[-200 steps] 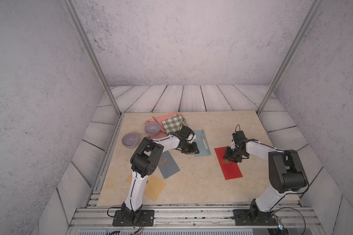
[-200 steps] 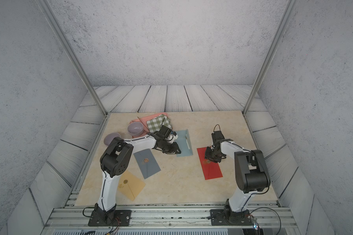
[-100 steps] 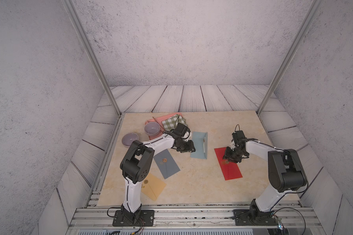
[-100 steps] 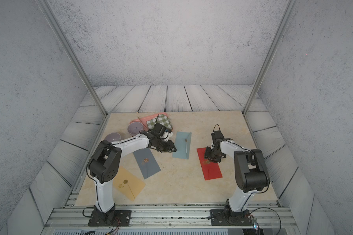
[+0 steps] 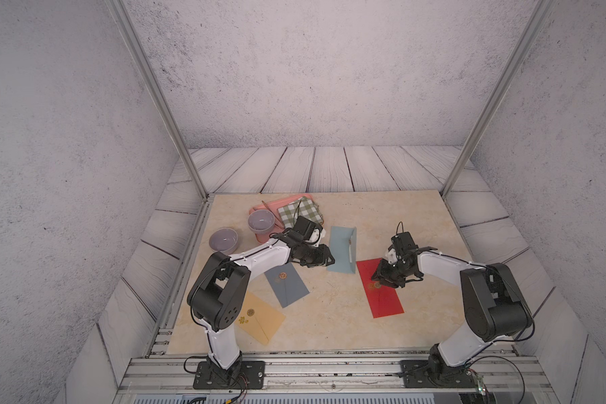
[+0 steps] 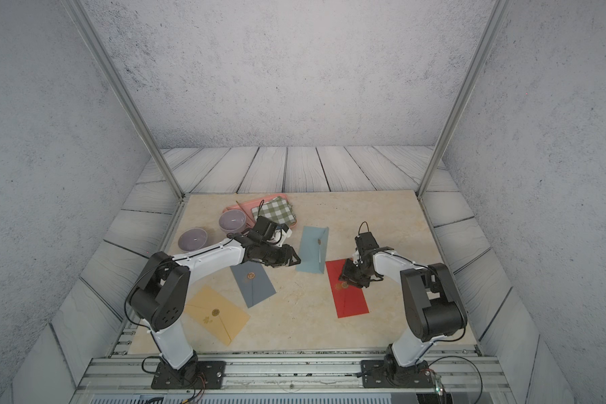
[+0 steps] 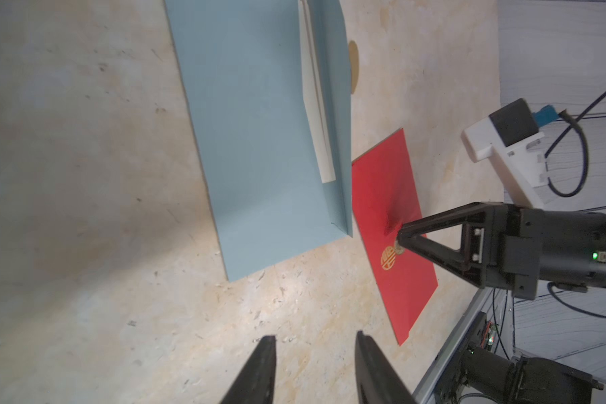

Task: Open the envelope
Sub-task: Adjust the envelope at the center of the board.

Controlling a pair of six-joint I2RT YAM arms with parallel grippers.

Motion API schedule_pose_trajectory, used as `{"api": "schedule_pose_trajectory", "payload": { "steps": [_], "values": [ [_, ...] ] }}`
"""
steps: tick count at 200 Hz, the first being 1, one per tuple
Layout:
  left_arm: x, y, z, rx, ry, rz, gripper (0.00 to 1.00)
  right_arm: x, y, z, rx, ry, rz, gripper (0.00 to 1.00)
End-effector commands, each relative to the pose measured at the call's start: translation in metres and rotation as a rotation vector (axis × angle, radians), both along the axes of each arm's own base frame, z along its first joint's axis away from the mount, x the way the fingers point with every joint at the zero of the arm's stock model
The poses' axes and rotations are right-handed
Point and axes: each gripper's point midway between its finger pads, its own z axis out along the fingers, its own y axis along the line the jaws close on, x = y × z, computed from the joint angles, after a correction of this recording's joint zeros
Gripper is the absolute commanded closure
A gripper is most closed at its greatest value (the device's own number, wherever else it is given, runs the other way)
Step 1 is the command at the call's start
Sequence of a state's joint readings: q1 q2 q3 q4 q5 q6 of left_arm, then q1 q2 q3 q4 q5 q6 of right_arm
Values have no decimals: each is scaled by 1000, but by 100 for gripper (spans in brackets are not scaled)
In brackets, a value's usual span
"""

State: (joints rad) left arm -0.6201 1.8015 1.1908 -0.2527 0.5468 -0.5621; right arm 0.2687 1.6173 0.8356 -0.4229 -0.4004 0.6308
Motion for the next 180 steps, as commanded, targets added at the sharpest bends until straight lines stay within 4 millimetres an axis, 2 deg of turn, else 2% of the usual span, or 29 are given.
{"api": "schedule_pose_trajectory", "payload": {
  "steps": [1, 27, 43, 56, 85, 138, 180],
  "values": [
    [-14, -17, 11, -55, -3, -42, 59, -20, 8, 3, 24, 54, -10, 61],
    [-19, -19, 6, -60, 8, -36, 59, -5, -3, 32, -41, -54, 0, 57],
    [-20, -16, 9, -50, -6, -34, 59, -2, -3, 38, -44, -98, 27, 56],
    [-18, -13, 12, -40, -25, -28, 59, -1, 7, 40, 1, -105, 79, 57],
    [-15, -8, 22, -30, -66, -3, 60, -3, 20, 28, 69, -50, 93, 59],
    [-12, 18, 39, -7, -155, 76, 60, -28, 3, -18, -25, 105, 55, 59],
    [-7, 46, 62, 3, -251, 159, 60, -44, -8, -25, -68, 130, 4, 58]
  ]
}}
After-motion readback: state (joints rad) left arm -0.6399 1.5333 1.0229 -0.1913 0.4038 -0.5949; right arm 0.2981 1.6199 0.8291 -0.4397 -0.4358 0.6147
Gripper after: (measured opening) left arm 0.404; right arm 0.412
